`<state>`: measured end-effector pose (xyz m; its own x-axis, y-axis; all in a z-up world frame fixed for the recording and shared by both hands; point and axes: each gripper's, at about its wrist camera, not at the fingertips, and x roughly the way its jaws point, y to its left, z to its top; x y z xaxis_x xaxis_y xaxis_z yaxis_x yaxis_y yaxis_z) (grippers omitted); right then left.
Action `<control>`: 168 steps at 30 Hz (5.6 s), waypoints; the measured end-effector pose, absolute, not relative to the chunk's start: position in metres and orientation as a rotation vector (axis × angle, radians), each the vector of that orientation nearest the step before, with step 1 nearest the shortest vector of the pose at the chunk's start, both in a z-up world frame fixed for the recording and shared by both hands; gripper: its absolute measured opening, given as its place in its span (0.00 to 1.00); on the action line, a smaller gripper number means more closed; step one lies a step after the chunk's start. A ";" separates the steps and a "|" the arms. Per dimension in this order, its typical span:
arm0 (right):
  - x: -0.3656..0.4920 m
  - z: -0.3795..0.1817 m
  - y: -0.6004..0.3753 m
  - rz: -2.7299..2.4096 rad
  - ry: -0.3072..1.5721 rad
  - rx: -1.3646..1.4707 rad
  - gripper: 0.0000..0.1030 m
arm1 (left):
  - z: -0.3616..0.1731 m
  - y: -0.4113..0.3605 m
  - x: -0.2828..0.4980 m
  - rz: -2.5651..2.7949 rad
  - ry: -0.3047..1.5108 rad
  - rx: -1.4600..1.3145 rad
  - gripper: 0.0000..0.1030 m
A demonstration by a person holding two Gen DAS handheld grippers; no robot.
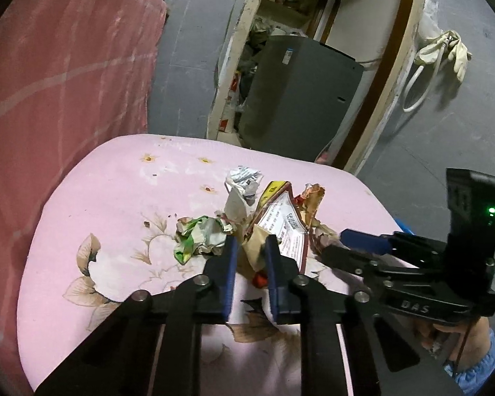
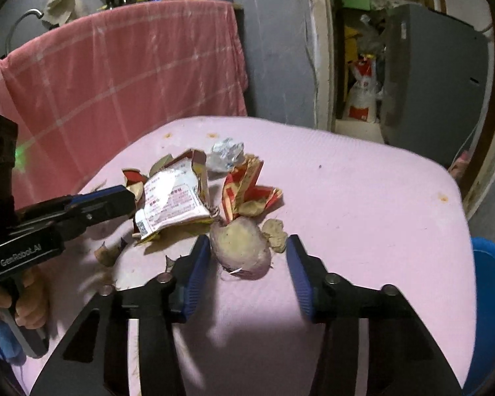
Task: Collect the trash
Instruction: 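Grasp a food scrap with the right gripper while the left gripper grasps a red wrapper, then carry both items over the blue basin and open both grippers to drop them, then move both grippers back over the trash pile on the table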
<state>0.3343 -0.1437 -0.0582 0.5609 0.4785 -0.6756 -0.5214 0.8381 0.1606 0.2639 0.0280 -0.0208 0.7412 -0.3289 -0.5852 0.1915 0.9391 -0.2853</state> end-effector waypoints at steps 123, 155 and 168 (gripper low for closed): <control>0.227 0.025 -0.396 0.104 0.119 0.300 0.82 | 0.049 -0.162 0.264 -0.370 0.366 -0.192 0.89; 0.235 0.040 -0.198 0.398 0.047 0.033 1.00 | 0.043 0.035 0.184 0.035 0.233 -0.189 0.98; 0.285 0.001 -0.193 0.373 0.355 0.011 1.00 | -0.005 0.034 0.220 -0.040 0.491 -0.220 0.98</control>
